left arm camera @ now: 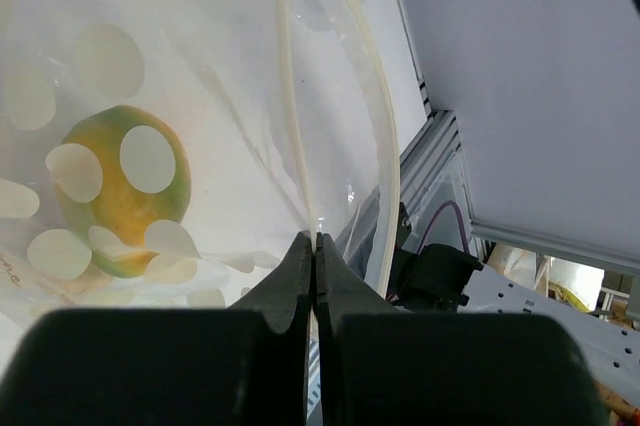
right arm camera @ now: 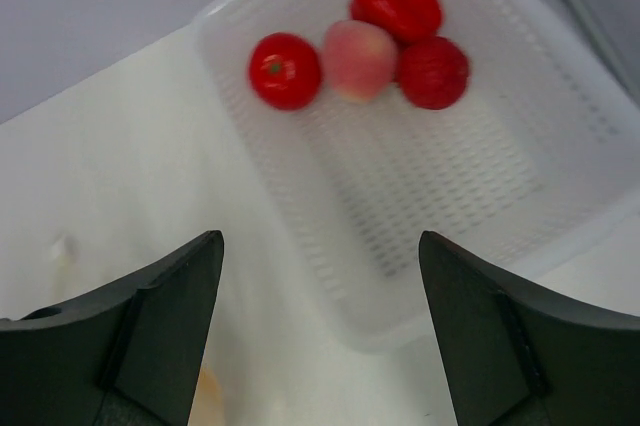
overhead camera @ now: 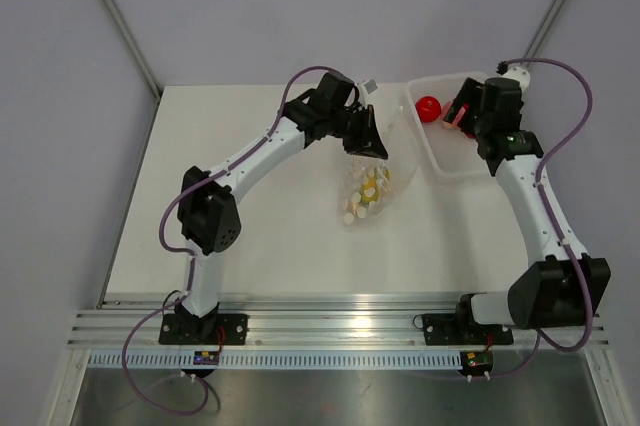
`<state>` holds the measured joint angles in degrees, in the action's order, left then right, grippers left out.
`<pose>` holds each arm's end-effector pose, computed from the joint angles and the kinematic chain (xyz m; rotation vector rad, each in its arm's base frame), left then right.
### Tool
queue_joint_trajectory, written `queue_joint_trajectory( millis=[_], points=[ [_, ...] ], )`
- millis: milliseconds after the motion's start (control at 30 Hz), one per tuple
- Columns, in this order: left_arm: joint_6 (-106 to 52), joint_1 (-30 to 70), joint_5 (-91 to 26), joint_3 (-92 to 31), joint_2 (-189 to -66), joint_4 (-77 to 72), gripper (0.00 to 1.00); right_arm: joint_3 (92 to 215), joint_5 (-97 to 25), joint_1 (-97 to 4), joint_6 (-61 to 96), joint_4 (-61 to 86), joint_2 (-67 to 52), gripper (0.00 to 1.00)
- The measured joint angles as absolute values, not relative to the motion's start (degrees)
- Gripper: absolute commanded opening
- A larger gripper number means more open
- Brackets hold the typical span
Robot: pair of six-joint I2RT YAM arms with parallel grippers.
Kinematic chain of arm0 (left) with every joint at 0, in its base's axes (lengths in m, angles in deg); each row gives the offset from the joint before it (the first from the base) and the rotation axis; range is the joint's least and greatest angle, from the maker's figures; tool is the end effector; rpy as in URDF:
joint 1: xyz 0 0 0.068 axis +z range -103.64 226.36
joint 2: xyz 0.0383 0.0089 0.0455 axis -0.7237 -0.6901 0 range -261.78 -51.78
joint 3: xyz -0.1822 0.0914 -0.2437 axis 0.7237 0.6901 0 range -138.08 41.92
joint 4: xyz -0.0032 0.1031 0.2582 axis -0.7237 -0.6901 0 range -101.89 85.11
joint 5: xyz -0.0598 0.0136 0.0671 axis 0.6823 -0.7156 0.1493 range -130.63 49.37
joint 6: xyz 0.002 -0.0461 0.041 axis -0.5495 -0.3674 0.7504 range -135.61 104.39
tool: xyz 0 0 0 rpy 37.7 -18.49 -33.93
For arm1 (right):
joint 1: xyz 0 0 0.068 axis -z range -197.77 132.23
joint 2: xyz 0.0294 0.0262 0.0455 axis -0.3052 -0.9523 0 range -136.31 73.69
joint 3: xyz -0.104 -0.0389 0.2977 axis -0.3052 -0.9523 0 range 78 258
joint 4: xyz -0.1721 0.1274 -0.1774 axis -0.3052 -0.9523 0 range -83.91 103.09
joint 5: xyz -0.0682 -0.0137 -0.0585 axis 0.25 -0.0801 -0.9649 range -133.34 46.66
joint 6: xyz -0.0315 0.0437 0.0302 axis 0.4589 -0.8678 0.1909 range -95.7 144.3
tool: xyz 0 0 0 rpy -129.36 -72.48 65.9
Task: Place the food in the zip-top bag and seal the zipper
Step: Place the fake fruit in the zipper food storage bag, then pick up the fake fruit from the bin.
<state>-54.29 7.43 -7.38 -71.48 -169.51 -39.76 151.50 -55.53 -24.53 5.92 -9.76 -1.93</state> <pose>0.3871 -0.3455 0.3567 0.3563 2.4745 -1.3125 0.3149 0.0275 0.4137 0.3364 1.9682 0.0687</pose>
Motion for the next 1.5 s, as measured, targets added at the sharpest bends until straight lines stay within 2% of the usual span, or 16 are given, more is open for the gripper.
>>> queue_joint_trajectory(
  millis=[167, 267, 367, 600, 900, 1500],
  points=[
    [-52.63, 7.99, -8.75, -69.21, -167.48, -41.51, 0.0, 154.99, -56.4, -14.02, 4.98, -10.99, -11.61, 0.89],
    [-51.8, 8.74, -9.32, -69.06, -166.95, -42.25, 0.0, 160.09, -57.32, -13.43, 5.07, -13.13, -19.37, 0.91],
    [-51.01, 9.28, -9.61, -69.03, -166.65, -42.75, 0.0, 164.08, -57.84, -13.12, 5.86, -13.63, -26.1, 0.99],
    [-49.04, 9.61, -10.44, -69.03, -165.95, -43.89, 0.0, 171.89, -55.7, -9.28, 4.92, -13.94, -38.78, 1.0],
    [-47.4, 9.61, -10.44, -69.03, -165.82, -45.18, 0.0, 173.33, -51.26, -5.15, -4.22, -12.41, -44.31, 1.0],
    [-45.37, 9.61, -9.96, -69.03, -165.84, -45.62, 0.0, 178.51, -49.93, -4.84, -13.75, -7.69, -53.25, 0.99]
  ],
)
